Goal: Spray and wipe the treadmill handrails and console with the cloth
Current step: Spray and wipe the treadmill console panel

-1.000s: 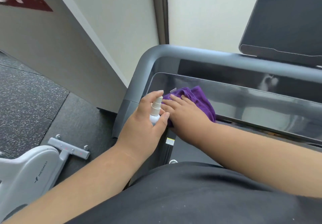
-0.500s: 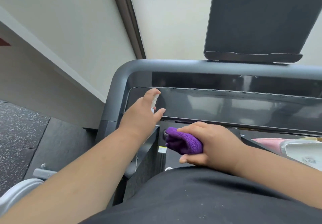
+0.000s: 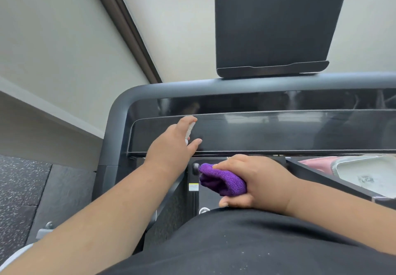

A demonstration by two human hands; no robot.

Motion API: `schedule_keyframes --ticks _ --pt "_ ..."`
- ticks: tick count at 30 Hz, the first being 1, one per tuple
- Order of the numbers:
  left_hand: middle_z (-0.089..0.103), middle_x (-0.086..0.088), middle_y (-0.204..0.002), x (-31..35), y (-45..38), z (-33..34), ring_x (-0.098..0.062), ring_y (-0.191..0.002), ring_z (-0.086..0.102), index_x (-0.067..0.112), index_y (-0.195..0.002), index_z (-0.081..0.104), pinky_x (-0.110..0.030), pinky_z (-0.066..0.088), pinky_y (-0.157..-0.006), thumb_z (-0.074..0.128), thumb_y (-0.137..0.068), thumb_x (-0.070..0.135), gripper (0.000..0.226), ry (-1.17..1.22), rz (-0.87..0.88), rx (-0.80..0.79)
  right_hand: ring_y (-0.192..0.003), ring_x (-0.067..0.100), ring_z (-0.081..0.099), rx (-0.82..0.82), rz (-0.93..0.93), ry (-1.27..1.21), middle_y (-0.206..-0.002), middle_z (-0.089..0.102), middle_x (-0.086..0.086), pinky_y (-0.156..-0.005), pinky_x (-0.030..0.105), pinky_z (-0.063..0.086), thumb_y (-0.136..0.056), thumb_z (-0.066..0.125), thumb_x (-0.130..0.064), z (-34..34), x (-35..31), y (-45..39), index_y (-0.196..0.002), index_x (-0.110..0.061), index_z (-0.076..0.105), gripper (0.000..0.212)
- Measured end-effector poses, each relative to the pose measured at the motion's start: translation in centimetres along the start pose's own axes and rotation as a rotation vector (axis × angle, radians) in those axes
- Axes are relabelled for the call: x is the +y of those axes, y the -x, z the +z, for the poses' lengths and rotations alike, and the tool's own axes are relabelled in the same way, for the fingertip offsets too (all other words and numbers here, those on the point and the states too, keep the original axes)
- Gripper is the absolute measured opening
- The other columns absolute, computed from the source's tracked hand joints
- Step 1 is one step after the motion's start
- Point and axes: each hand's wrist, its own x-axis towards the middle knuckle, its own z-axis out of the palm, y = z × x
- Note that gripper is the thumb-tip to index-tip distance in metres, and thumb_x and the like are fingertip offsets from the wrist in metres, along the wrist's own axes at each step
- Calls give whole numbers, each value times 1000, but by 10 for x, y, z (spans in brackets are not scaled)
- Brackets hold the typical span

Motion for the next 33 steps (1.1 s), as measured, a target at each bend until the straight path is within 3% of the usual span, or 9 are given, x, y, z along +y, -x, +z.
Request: schedule_keyframes --ticks 7,13,18,22,29,33 --pt "52 12 -92 81 -23 32 -17 -79 53 49 -124 33 -27 39 -71 63 -89 52 46 -65 119 -123 -107 4 58 64 34 -63 -113 68 -12 -86 22 48 -72 66 -69 -21 32 40 -130 -31 61 70" --pt "57 11 -101 127 -24 55 -16 -80 56 51 -128 28 -26 40 -69 63 -89 56 53 -129 183 -80 -105 2 57 83 39 -171 -113 66 -17 -87 30 52 -74 67 -65 -42 59 82 -130 -40 52 63" --pt "59 6 -100 191 -29 79 -20 -87 64 49 -126 25 -35 55 -76 63 -91 50 51 -136 314 -90 -106 8 58 30 59 -201 -116 67 -14 -90 35 50 -78 70 -57 -62 84 118 -131 -32 59 60" --pt "56 4 -100 249 -41 108 -23 -87 65 47 -127 30 -35 51 -73 64 -90 46 51 -151 379 -164 -108 10 57 53 100 -217 -116 66 -12 -91 38 49 -78 72 -53 -78 104 152 -131 -31 60 59" --pt "61 3 -103 301 -49 139 -25 -88 63 46 -124 34 -33 47 -73 65 -90 47 46 -181 407 -180 -106 -2 54 130 151 -275 -112 61 -22 -92 21 43 -77 71 -57 -90 136 198 -132 -36 57 60" --pt "60 5 -107 299 -42 135 -23 -90 64 52 -126 30 -34 49 -78 66 -89 50 51 -115 327 -175 -113 -8 52 310 191 -305 -119 60 -28 -96 16 40 -77 67 -63 -91 152 215 -131 -42 56 59"
